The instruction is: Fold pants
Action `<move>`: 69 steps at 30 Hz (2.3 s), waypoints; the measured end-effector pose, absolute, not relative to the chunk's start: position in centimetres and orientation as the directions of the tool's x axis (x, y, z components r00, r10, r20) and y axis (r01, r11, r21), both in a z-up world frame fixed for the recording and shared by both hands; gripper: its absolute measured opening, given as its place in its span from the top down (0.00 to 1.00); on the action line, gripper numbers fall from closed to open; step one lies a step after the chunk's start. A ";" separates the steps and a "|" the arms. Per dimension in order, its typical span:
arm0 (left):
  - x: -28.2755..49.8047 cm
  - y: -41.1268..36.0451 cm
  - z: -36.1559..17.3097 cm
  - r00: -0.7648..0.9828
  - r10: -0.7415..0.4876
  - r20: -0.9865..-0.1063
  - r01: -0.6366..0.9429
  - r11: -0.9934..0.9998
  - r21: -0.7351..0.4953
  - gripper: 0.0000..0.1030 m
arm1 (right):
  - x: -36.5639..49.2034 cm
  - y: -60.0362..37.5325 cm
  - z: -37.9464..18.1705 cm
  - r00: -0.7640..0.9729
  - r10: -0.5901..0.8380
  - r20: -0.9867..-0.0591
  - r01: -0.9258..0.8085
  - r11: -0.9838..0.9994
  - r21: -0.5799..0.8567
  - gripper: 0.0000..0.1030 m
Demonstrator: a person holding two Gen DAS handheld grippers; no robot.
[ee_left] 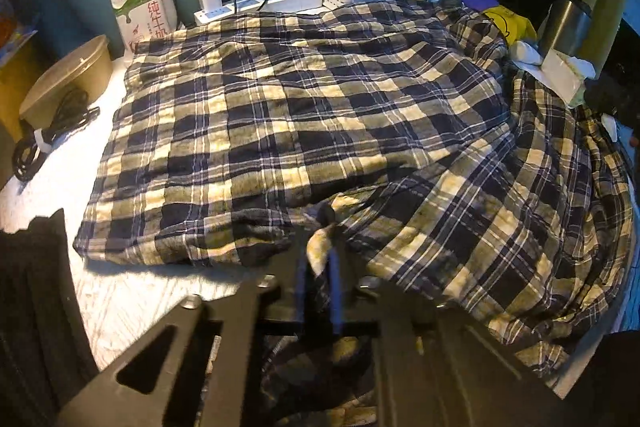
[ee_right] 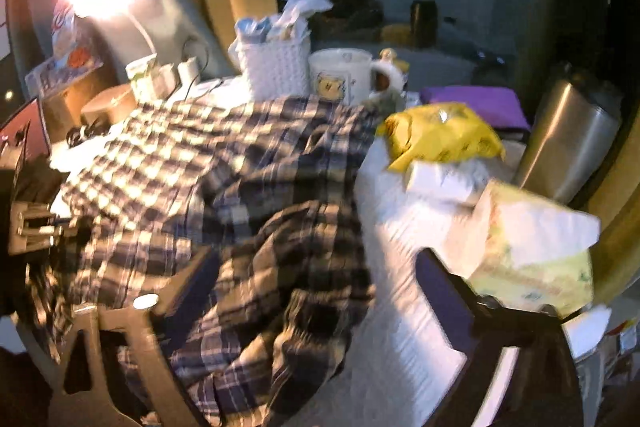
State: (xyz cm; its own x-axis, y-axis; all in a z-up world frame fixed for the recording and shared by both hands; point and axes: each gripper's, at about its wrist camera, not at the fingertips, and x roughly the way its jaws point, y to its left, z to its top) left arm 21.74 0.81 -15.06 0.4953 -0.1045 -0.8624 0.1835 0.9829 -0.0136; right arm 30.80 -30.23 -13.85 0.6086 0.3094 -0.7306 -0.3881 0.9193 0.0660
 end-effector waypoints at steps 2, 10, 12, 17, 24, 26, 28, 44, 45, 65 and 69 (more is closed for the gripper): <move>22.3 0.8 -14.9 0.497 -0.088 -0.863 0.209 0.978 0.020 0.97 | 30.5 -29.8 -14.6 0.593 0.307 -0.744 -0.409 0.911 0.050 0.22; 25.9 2.8 -11.6 0.595 0.012 -0.804 0.154 0.980 0.128 0.97 | 29.8 -28.9 -15.3 0.603 0.281 -0.746 -0.453 0.891 -0.031 0.24; 26.6 3.4 -11.1 0.610 0.019 -0.792 0.141 0.981 0.132 0.97 | 30.1 -29.5 -15.0 0.608 0.286 -0.740 -0.449 0.893 -0.024 0.36; 28.3 4.6 -12.6 0.606 0.016 -0.796 0.116 0.987 0.109 0.96 | 31.6 -30.1 -16.9 0.565 0.305 -0.766 -0.453 0.891 0.022 0.62; 27.7 7.4 -10.5 0.657 0.015 -0.754 0.014 0.999 0.032 0.26 | 33.2 -29.0 -18.0 0.579 0.262 -0.772 -0.416 0.909 -0.004 0.82; 26.7 8.7 -9.5 0.681 0.015 -0.732 -0.018 1.000 0.004 0.20 | 33.6 -29.0 -17.9 0.592 0.235 -0.771 -0.390 0.921 -0.020 0.82; 25.4 9.8 -8.7 0.685 0.019 -0.728 -0.047 0.999 -0.018 0.20 | 33.8 -29.1 -17.6 0.602 0.215 -0.769 -0.369 0.929 -0.030 0.82; 12.4 9.5 -13.4 0.558 -0.079 -0.826 -0.020 0.994 -0.109 0.19 | 29.2 -31.6 -14.1 0.688 0.173 -0.705 -0.304 0.951 -0.064 0.06; 12.3 9.3 -13.6 0.563 -0.073 -0.823 -0.018 0.995 -0.101 0.19 | 28.9 -31.8 -13.9 0.693 0.174 -0.700 -0.302 0.951 -0.063 0.06; 12.9 7.8 -14.8 0.574 -0.086 -0.815 0.061 0.996 -0.063 0.98 | 27.8 -29.9 -17.5 0.652 0.228 -0.723 -0.450 0.884 -0.128 0.24; 11.9 8.0 -13.1 0.624 -0.091 -0.776 0.061 0.996 -0.068 0.99 | 28.1 -28.6 -17.6 0.667 0.171 -0.725 -0.430 0.883 -0.188 0.79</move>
State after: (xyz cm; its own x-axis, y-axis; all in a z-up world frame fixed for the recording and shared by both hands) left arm 11.94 7.98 -13.08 0.6241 -0.0907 -0.7760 0.0605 0.9959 -0.0676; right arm 28.13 -28.64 -17.56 0.6675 0.1713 -0.7247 -0.4304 0.8829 -0.1877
